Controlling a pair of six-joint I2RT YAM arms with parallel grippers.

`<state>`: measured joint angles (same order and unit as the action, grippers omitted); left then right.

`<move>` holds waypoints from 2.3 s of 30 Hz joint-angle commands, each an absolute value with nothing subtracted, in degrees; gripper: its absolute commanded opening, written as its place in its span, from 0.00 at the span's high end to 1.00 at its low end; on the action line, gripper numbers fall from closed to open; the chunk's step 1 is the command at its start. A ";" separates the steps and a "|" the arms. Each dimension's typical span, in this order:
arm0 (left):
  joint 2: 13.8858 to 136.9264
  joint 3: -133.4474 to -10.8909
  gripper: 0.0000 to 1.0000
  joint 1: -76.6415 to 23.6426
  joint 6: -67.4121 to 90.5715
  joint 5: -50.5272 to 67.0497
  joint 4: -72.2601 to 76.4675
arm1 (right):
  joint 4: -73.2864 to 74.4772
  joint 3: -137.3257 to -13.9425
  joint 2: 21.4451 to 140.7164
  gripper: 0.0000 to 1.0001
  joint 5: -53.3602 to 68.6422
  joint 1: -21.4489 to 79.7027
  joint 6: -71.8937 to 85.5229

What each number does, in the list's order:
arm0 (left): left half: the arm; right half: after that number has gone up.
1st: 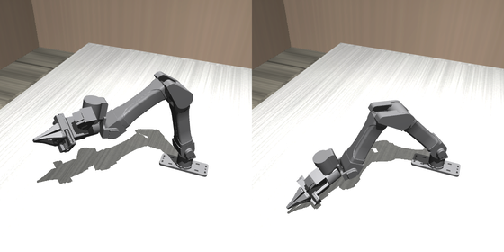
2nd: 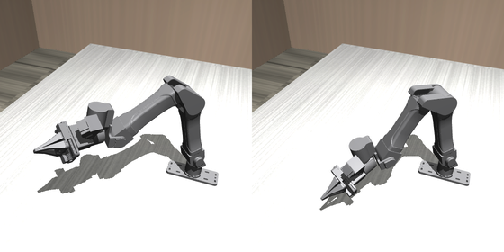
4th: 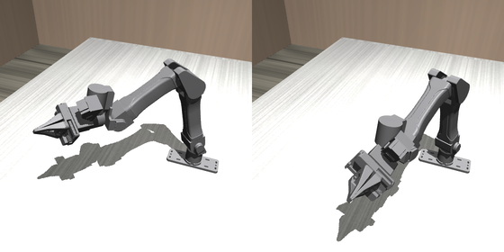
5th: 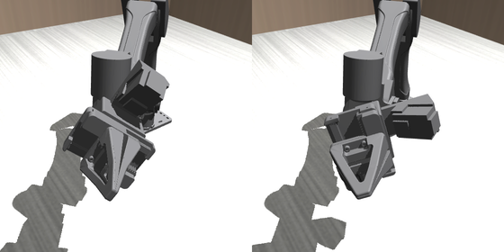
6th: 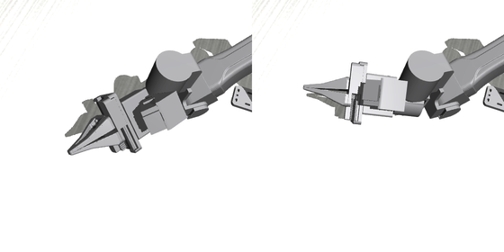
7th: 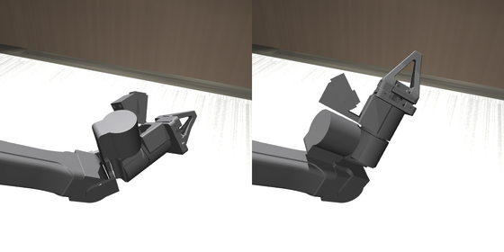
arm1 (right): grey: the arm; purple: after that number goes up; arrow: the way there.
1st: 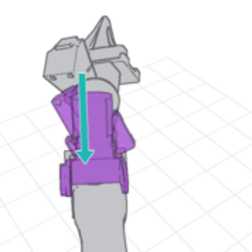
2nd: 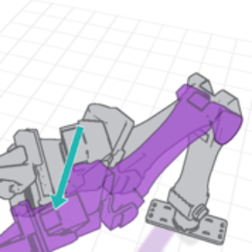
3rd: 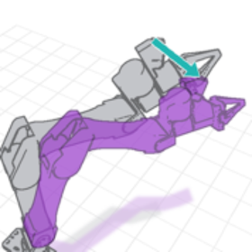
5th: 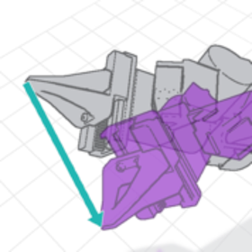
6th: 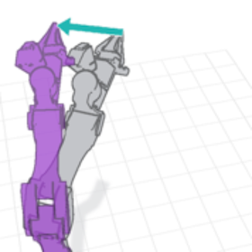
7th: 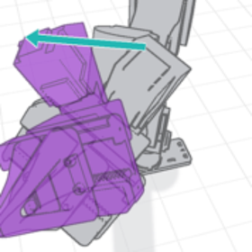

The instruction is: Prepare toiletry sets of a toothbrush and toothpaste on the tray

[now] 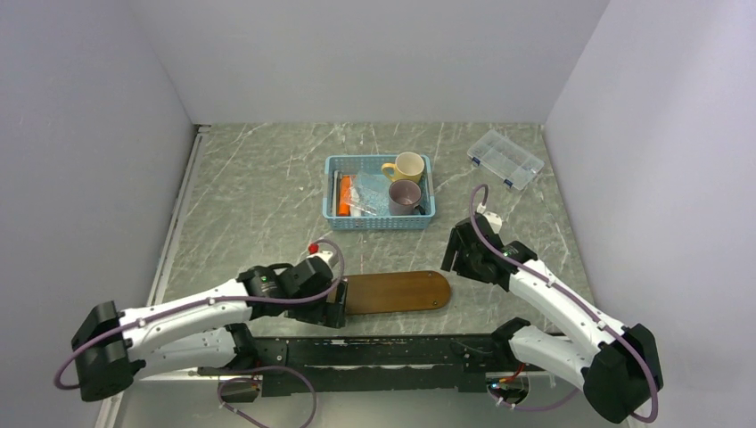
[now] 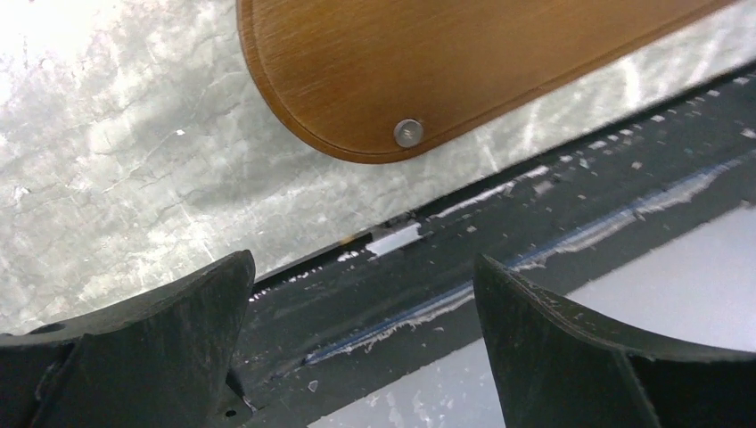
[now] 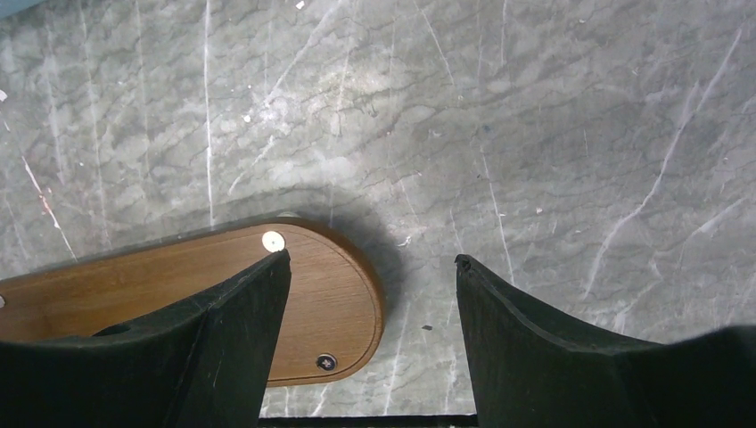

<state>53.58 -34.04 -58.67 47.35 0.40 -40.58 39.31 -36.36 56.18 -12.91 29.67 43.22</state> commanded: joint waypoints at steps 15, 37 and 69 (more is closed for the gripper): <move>69.99 -36.94 0.01 -61.37 50.98 -8.10 -33.66 | 34.71 -33.71 61.77 0.29 -11.60 29.86 46.60; 70.98 -35.36 0.01 -59.87 50.35 -11.26 -33.15 | 35.71 -35.51 63.40 0.29 -14.65 29.83 49.62; 55.63 -41.16 0.01 -54.34 42.73 -13.15 -41.63 | 41.18 -51.66 66.02 0.30 -20.76 28.31 41.18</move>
<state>58.67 -36.03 -54.57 45.65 -10.50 -38.46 40.64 -46.85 66.54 -19.49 28.53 45.06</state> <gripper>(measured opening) 0.992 0.705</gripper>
